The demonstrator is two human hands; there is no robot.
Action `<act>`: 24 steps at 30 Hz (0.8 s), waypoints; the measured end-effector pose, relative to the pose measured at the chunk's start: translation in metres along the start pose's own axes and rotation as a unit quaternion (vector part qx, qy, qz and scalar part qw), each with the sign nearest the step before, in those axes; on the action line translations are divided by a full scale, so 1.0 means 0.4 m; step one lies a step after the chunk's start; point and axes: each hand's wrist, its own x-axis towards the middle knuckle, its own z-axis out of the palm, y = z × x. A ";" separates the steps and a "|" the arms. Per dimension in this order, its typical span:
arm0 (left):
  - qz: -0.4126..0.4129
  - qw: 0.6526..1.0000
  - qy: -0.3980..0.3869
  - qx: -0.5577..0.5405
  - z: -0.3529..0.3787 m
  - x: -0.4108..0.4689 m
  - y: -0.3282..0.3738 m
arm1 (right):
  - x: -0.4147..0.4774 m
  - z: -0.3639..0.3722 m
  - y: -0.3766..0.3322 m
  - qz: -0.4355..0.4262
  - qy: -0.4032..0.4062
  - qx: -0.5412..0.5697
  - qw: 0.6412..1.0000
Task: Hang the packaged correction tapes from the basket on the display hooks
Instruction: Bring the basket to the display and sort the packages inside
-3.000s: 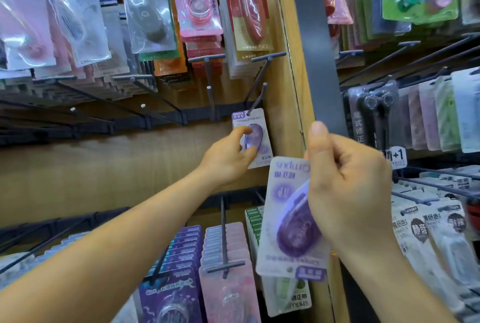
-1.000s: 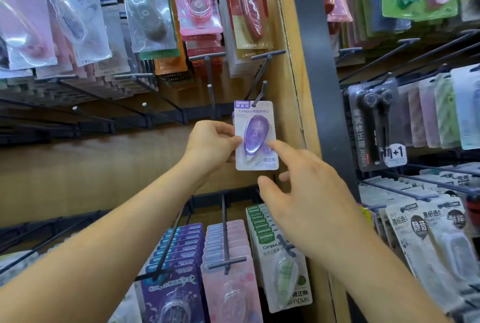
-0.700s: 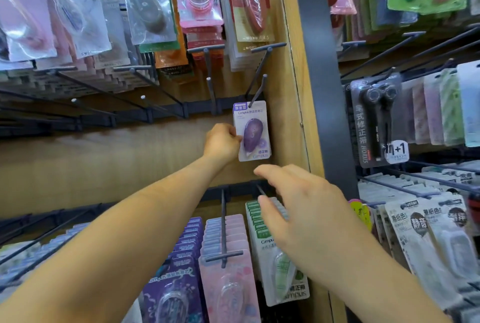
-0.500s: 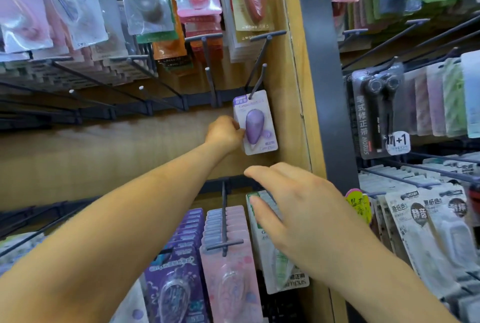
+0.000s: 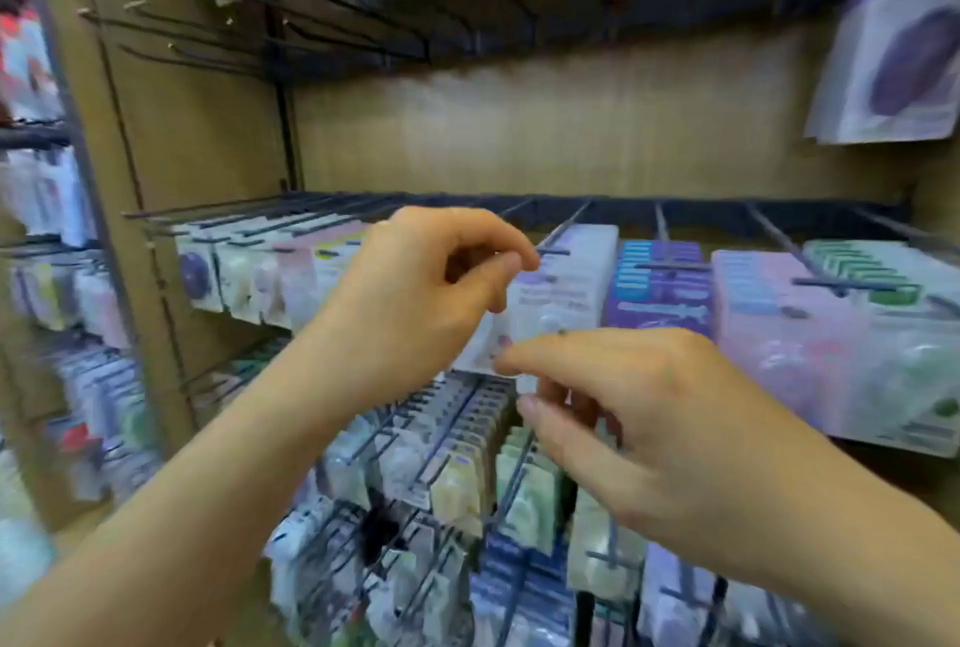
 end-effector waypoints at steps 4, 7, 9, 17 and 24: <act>-0.128 0.988 -0.022 0.086 -0.050 -0.238 -0.143 | 0.041 0.219 -0.073 -0.051 -0.145 0.039 0.987; -0.241 0.961 -0.039 0.131 -0.067 -0.417 -0.262 | 0.069 0.393 -0.139 -0.076 -0.233 0.073 0.967; -0.314 0.935 -0.063 0.151 -0.077 -0.530 -0.330 | 0.085 0.510 -0.186 -0.084 -0.272 0.095 0.954; -0.482 0.831 -0.166 0.222 -0.163 -1.006 -0.584 | 0.114 0.961 -0.432 -0.075 -0.406 0.120 0.903; -0.630 0.742 -0.167 0.159 -0.247 -1.391 -0.756 | 0.037 1.321 -0.614 0.003 -0.527 0.148 0.837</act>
